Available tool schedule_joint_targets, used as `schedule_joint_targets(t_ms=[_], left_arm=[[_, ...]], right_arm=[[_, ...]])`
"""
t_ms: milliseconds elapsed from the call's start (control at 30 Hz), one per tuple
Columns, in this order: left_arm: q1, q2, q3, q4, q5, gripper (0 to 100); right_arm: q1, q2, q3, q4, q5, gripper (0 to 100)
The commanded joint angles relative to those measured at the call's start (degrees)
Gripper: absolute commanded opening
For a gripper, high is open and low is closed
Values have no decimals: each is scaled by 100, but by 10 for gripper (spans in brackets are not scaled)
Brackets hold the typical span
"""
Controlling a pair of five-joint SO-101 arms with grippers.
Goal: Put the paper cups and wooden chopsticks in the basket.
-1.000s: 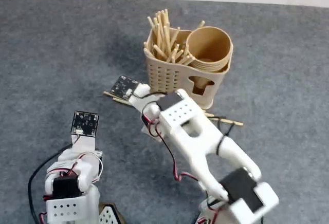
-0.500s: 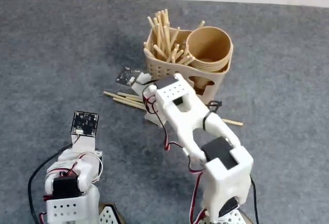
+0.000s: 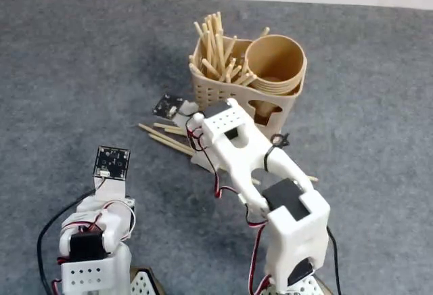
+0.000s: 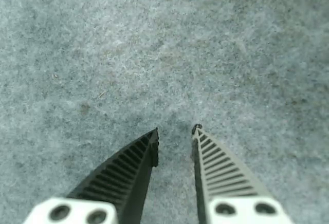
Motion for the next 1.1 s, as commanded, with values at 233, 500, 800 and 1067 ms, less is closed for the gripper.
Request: schedule_joint_targets(t_ms=[233, 500, 800, 1067], left_arm=[[-31, 4, 119, 26, 35, 120], [-31, 4, 119, 26, 35, 120], [-31, 4, 119, 26, 35, 120], [-31, 4, 119, 26, 35, 120]], right_arm=[[-365, -752, 523, 48, 9, 6], [-356, -1226, 532, 101, -316, 6], [-259, -2985, 1068, 84, -835, 6], [-277, -4251, 1147, 92, -1626, 6]])
